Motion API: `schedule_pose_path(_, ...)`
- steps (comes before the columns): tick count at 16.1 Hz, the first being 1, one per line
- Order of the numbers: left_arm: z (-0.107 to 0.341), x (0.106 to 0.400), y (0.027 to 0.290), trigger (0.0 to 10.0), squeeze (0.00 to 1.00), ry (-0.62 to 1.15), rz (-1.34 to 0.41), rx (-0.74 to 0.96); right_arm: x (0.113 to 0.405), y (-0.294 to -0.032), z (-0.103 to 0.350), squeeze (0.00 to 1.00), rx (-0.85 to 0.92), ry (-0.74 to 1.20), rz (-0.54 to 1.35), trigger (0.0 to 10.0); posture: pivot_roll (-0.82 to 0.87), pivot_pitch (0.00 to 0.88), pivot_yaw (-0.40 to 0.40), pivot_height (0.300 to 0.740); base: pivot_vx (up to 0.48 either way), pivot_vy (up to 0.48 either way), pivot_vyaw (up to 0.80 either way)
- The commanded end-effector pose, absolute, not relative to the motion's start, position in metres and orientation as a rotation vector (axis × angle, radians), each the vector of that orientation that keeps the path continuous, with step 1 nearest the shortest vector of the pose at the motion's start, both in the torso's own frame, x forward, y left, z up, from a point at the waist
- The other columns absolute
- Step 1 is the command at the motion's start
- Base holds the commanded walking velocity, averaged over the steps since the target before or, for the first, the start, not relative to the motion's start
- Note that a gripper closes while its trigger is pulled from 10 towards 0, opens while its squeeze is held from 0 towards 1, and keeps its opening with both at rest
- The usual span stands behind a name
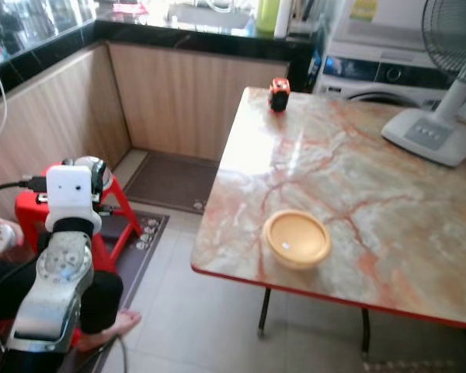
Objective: Restocking fridge
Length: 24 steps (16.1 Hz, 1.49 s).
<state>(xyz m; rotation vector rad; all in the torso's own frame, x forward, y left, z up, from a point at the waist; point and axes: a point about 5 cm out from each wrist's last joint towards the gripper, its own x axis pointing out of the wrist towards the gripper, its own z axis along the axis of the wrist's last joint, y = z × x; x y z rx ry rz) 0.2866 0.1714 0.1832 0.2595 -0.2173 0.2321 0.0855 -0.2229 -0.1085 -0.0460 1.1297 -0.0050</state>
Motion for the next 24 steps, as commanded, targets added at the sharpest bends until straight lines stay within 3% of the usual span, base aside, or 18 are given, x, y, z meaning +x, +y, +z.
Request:
schedule_pose_path(1,0.189,0.287,0.168,10.0,0.0,-0.247,0.23,0.266,0.084,-0.225,-0.108,0.0,-0.05,1.135,-0.004,10.0,-0.01,0.005,-0.016,0.74,0.0,0.304,0.0)
schedule_pose_path(10,0.188,0.286,0.163,10.0,0.0,-0.264,0.201,0.272,0.085,-0.226,-0.108,0.0,-0.049,1.134,-0.006,10.0,-0.01,0.001,-0.02,0.74,0.0,0.202,0.0)
schedule_pose_path(19,0.196,0.288,0.158,10.0,0.0,-0.305,0.171,0.282,0.086,-0.226,-0.108,0.0,-0.054,1.139,-0.007,10.0,-0.02,0.0,-0.018,0.74,0.0,0.0,-0.8)
schedule_pose_path(24,0.229,0.285,0.144,10.0,0.0,-0.484,0.131,0.433,0.086,-0.225,-0.108,0.0,-0.054,1.138,0.002,10.0,-0.01,0.0,-0.019,0.74,0.0,0.0,-0.8)
